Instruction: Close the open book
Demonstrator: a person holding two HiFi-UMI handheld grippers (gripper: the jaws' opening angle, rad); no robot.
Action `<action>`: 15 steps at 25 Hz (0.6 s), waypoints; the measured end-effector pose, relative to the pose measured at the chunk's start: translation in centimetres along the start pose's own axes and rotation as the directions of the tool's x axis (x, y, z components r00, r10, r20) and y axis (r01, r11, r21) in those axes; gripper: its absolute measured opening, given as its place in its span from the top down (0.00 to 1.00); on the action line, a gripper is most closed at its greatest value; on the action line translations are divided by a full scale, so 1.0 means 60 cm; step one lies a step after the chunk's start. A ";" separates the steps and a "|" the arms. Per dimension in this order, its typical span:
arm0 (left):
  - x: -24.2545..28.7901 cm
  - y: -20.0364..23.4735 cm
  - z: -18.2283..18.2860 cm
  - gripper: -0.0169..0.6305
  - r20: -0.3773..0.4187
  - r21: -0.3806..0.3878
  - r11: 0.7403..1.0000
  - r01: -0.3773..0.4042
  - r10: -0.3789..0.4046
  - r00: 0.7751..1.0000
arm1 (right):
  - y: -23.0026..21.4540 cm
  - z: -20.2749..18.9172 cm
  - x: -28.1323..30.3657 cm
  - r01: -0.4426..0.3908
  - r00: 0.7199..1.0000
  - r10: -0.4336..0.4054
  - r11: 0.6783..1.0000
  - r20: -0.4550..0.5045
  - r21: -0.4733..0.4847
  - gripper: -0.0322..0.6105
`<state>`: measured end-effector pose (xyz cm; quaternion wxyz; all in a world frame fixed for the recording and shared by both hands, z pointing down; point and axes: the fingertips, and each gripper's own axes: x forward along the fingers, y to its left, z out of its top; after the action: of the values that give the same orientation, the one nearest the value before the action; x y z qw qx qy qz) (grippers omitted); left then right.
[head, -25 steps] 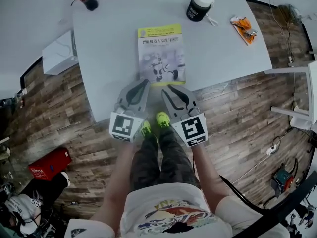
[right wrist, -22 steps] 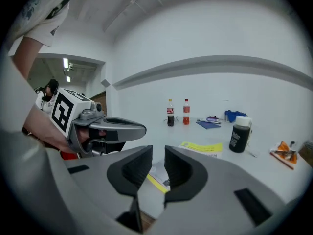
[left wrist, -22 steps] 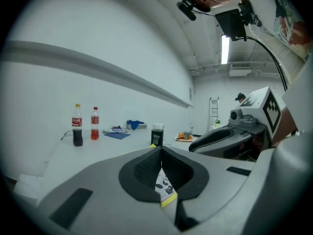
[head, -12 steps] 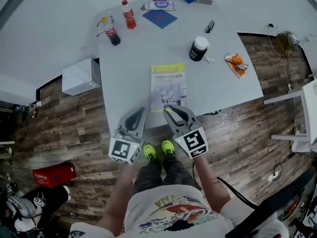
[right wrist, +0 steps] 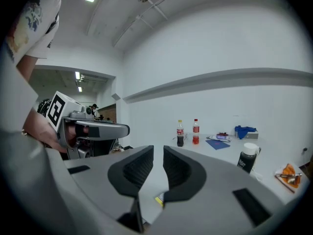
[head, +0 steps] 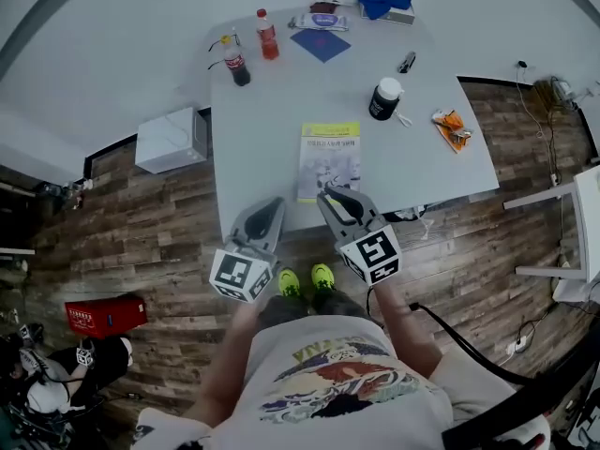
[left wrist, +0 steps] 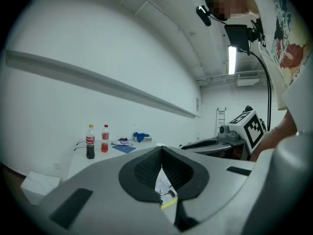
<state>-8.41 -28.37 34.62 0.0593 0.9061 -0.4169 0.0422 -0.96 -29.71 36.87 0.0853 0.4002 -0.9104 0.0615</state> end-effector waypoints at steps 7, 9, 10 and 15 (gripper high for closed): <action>-0.018 -0.005 0.045 0.96 0.032 0.035 0.999 -0.003 0.002 0.999 | 0.022 0.030 -0.017 -0.001 1.000 0.001 1.000 0.023 -0.009 0.87; -0.019 -0.008 0.054 0.96 0.040 0.041 0.999 0.003 -0.004 0.999 | 0.028 0.036 -0.018 -0.004 1.000 0.005 1.000 0.028 -0.021 0.88; -0.020 -0.011 0.057 0.96 0.043 0.043 0.999 0.008 -0.009 0.999 | 0.031 0.039 -0.019 -0.006 1.000 0.006 1.000 0.029 -0.026 0.89; -0.017 -0.021 0.074 0.96 0.052 0.054 0.998 0.031 -0.034 0.998 | 0.043 0.058 -0.021 -0.005 0.999 0.007 0.999 0.045 -0.033 0.89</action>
<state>-8.02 -27.42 30.01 0.0249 0.9147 -0.4024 0.0285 -2.43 -27.70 33.09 0.0710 0.3973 -0.9142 0.0374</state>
